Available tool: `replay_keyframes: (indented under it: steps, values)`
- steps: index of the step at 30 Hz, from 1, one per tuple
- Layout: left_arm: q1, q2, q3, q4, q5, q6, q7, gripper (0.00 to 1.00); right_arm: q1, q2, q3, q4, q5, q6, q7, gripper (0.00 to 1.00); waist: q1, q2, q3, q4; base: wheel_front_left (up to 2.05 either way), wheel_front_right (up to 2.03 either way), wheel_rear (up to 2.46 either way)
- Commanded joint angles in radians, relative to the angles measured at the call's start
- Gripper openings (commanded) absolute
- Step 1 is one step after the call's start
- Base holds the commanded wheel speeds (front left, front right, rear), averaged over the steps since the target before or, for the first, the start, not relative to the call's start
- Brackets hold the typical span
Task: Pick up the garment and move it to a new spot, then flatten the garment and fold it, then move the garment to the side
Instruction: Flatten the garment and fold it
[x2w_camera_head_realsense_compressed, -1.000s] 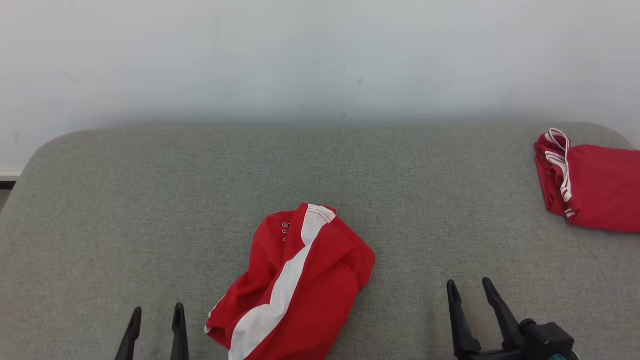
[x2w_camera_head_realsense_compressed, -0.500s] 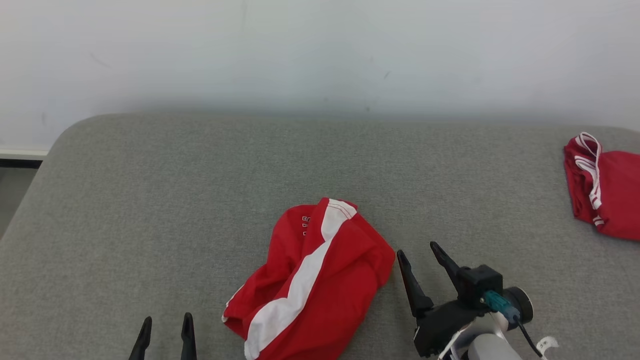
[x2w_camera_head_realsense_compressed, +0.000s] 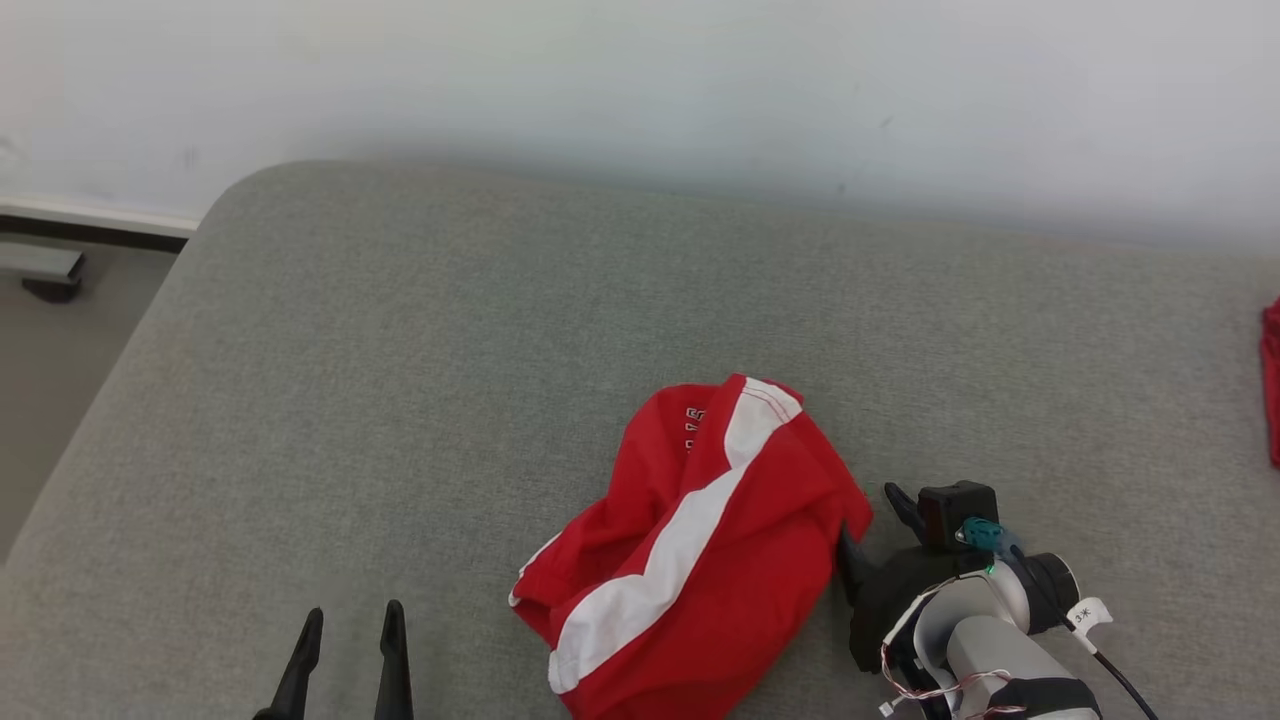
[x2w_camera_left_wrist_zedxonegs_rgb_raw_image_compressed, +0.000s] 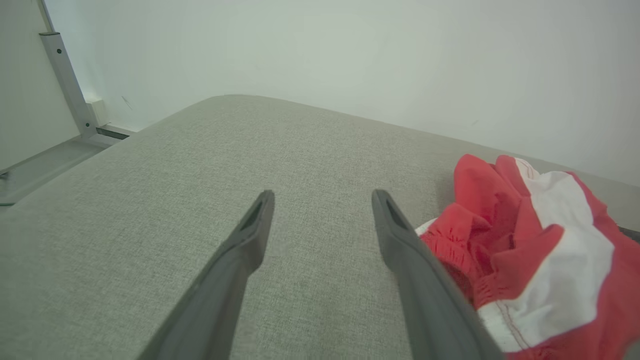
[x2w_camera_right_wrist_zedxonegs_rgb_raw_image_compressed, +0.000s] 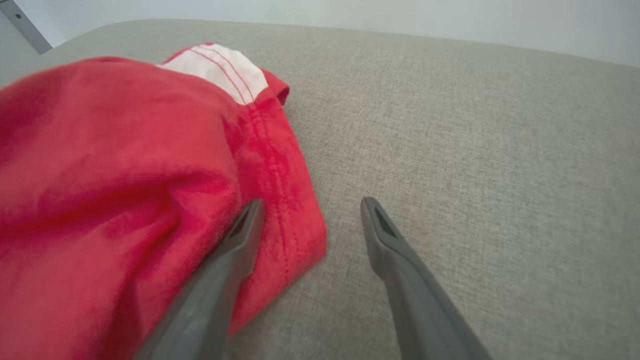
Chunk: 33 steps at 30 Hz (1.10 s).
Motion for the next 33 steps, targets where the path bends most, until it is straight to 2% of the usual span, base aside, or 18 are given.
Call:
replay_keyframes:
  steps: [1,3,4,5,6,10,14,26,33]
  values:
    - [-0.011,-0.001,0.003,0.003,-0.012,0.004,-0.003,1.0,-0.015,0.002,0.006,0.022,0.008,-0.003,0.0,1.0,0.0,-0.0001,0.014,0.017,0.0,0.0,0.0]
    - [-0.011,-0.001,0.004,0.004,-0.015,0.006,-0.003,1.0,-0.023,0.008,0.015,0.073,0.023,-0.003,0.009,1.0,0.0,-0.0001,0.016,0.019,0.0,0.0,0.0]
    - [-0.011,-0.001,0.004,0.005,-0.017,0.006,-0.003,1.0,-0.026,0.01,0.02,0.096,0.031,-0.002,0.019,0.77,0.0,-0.0001,0.016,0.019,0.0,0.0,0.0]
    - [-0.01,-0.001,0.006,0.006,-0.019,0.006,-0.003,1.0,-0.026,0.013,0.024,0.116,0.042,-0.003,0.033,0.19,0.0,-0.0001,0.015,0.018,0.0,0.0,0.0]
    - [-0.009,-0.001,0.007,0.007,-0.021,0.007,-0.003,1.0,-0.026,0.017,0.03,0.128,0.053,-0.003,0.043,0.0,0.0,-0.0001,0.014,0.015,0.0,0.0,0.0]
    - [-0.01,-0.001,0.011,0.007,-0.023,0.009,-0.003,1.0,-0.039,0.02,0.048,0.124,0.083,-0.003,0.018,0.0,0.0,-0.0001,0.007,-0.004,0.0,0.0,0.0]
    - [0.007,-0.001,0.017,0.006,-0.025,0.015,-0.003,1.0,-0.034,-0.009,0.051,0.071,0.106,-0.003,-0.001,0.0,0.0,-0.0001,-0.011,-0.044,0.0,0.0,0.0]
    - [0.036,-0.001,0.025,0.003,-0.051,0.027,-0.003,1.0,0.158,-0.103,-0.023,-0.274,0.126,-0.002,-0.001,0.0,0.0,-0.0001,-0.03,-0.182,0.0,0.0,0.0]
    - [0.037,-0.001,0.011,0.005,-0.07,0.035,-0.003,1.0,0.363,-0.111,-0.123,-0.459,0.13,-0.003,-0.002,0.0,0.0,-0.0001,-0.024,-0.217,0.0,0.0,0.0]
